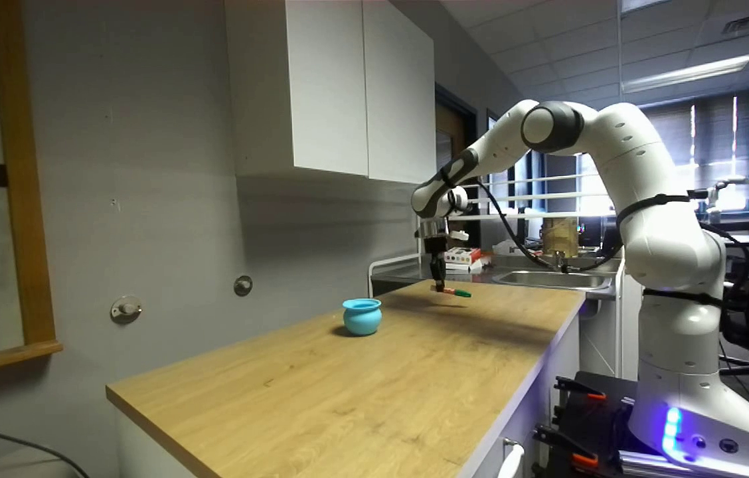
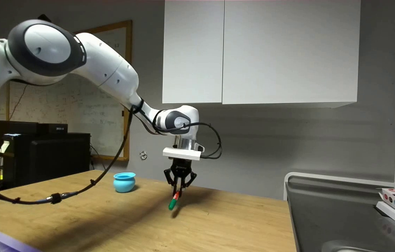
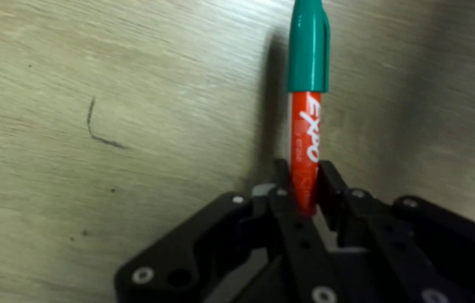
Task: Put the marker inside the blue container
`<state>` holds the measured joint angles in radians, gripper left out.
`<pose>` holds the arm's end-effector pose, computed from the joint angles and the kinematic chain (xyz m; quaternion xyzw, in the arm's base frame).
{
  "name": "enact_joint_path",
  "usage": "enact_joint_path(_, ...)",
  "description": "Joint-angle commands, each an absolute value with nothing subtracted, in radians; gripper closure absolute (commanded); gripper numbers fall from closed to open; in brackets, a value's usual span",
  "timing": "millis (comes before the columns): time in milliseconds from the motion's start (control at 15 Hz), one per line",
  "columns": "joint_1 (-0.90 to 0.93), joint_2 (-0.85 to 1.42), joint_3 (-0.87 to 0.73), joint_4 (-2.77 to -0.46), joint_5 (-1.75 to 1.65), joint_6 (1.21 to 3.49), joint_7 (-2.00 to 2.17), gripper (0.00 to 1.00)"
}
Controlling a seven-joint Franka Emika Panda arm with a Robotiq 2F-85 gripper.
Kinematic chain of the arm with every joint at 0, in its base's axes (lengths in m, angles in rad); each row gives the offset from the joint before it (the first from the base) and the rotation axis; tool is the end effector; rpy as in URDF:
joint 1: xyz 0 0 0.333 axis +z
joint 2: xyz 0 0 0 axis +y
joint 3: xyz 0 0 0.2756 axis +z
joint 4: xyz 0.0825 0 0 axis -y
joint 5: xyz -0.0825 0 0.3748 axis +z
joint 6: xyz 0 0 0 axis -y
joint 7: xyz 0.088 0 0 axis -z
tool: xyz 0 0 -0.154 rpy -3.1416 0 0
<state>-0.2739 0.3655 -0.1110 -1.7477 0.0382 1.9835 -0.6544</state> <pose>0.5646 -0.2220 0.2752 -0.9898 -0.1277 0.0567 0.0289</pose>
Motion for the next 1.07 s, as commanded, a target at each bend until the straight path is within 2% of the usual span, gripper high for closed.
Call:
enact_joint_path(0,-0.230,0.207,-0.088,-1.907,0.114,2.097,-0.482,0.88)
enact_joint_path(533,-0.053,-0.018,-0.007,-2.109,0.188,2.335,-0.167,0.88)
enact_joint_path(1000,0.051,-0.063,0.065,-2.102,0.053,2.493,0.091,0.88)
